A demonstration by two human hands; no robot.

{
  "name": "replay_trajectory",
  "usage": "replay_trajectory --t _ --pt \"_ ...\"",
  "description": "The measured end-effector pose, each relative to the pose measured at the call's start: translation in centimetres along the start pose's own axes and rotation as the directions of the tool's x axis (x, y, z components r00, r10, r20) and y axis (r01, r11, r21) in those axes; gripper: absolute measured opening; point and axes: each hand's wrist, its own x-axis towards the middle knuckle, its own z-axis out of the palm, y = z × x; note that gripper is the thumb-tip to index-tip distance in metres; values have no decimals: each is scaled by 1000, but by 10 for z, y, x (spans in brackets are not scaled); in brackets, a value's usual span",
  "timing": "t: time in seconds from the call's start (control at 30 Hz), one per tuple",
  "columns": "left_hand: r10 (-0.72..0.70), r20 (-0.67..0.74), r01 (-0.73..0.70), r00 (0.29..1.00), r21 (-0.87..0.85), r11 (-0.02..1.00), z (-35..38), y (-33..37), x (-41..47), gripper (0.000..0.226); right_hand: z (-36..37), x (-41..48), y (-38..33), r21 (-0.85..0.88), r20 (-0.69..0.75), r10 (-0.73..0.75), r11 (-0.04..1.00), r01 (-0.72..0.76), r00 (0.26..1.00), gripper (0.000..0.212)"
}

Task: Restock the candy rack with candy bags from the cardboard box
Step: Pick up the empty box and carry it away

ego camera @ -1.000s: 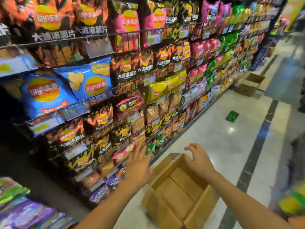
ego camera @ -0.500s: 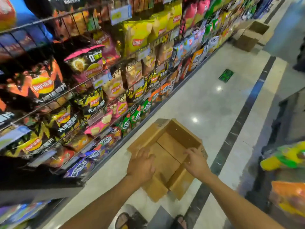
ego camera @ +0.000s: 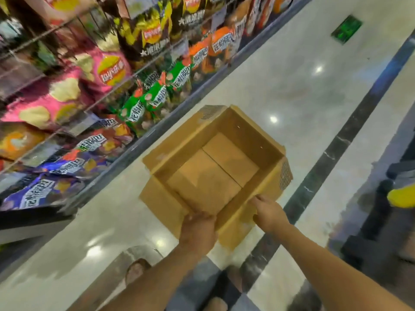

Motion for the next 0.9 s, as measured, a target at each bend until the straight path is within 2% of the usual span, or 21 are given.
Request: replay_trajectory --t 0.17,0.37,0.47,0.53,0.67,0.8,0.9 --pt "-69 -3 69 998 -72 995 71 8 59 19 40 69 41 -114 -7 4 993 -5 1000 50" --pt "-126 77 126 989 3 992 128 8 85 32 51 116 81 -261 1 21 965 -20 1000 47" --pt "-130 56 126 990 69 990 141 4 84 43 54 122 87 -270 -27 2 963 -9 1000 42" --pt "-144 51 138 988 102 985 143 4 78 38 58 118 83 -266 -35 14 964 -23 999 35" --pt "-170 138 144 976 180 973 145 -17 61 17 78 96 67 -295 1 52 954 -50 999 25" --pt "-125 221 44 967 340 940 131 -61 39 18 101 66 34 -210 77 37 977 -20 996 29" --pt "-115 265 -3 957 409 912 118 -115 27 10 116 44 -7 -114 151 6 993 12 989 27"
